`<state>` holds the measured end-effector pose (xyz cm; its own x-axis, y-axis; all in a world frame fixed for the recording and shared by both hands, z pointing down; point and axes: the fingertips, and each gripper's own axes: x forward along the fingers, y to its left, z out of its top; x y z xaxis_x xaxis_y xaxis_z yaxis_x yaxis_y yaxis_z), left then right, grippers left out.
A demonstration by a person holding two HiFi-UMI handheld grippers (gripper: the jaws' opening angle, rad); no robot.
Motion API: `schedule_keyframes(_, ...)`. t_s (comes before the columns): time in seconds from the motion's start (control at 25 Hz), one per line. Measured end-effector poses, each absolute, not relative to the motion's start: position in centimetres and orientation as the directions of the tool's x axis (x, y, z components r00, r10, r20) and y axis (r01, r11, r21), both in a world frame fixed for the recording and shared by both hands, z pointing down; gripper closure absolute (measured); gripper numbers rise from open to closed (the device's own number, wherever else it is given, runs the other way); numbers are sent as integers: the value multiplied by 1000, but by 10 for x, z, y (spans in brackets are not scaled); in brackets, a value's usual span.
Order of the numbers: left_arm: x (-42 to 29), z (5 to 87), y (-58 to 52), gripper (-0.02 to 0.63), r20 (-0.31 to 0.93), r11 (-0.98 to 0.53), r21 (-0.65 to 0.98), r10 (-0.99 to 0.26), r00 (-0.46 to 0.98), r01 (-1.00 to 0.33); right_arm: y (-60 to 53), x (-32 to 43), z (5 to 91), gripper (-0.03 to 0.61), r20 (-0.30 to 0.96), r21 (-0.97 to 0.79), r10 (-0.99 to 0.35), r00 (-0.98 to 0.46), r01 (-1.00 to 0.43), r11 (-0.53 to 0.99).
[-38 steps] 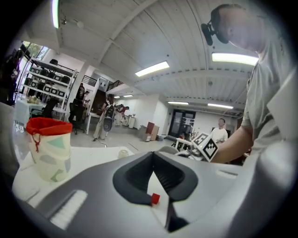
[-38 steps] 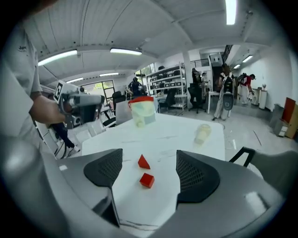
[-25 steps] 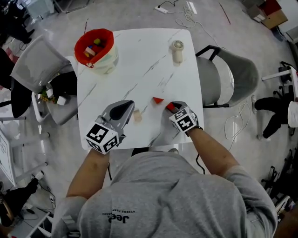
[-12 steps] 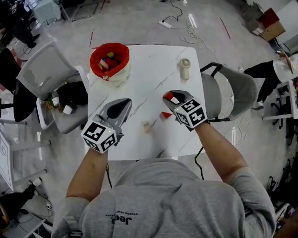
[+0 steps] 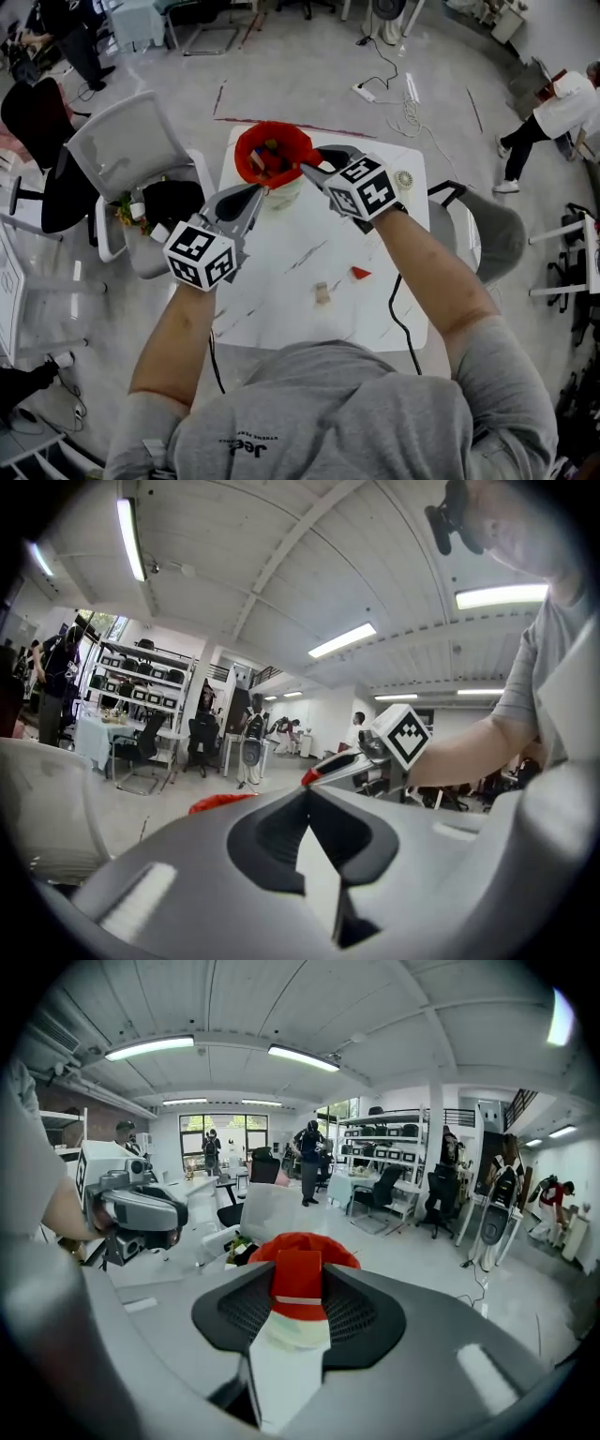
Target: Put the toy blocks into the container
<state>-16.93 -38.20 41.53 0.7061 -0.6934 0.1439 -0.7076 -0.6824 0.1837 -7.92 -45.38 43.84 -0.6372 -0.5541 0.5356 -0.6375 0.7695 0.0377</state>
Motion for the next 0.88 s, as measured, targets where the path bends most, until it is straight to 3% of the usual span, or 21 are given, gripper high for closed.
schedule_keyframes(0.4, -210, 402, -419, 555, 129, -627, 199, -745, 655, -753, -517, -139, 444, 427, 582, 48, -510, -634, -599, 799)
schedule_keyframes(0.48, -212, 401, -422, 555, 124, -626, 200, -747, 653, -754, -520, -147, 443, 300, 574, 32, -496, -652, -587, 809)
schedule_keyframes(0.52, -212, 400, -423, 555, 122, -626, 201, -747, 654, -753, -521, -149, 440, 280, 563, 29, -497, -660, -585, 810)
schedule_keyframes(0.88, -187, 397, -413, 555, 116, -668, 201, -710, 694, -717, -490, -117, 413, 262, 488, -1, -517, -703, -592, 806)
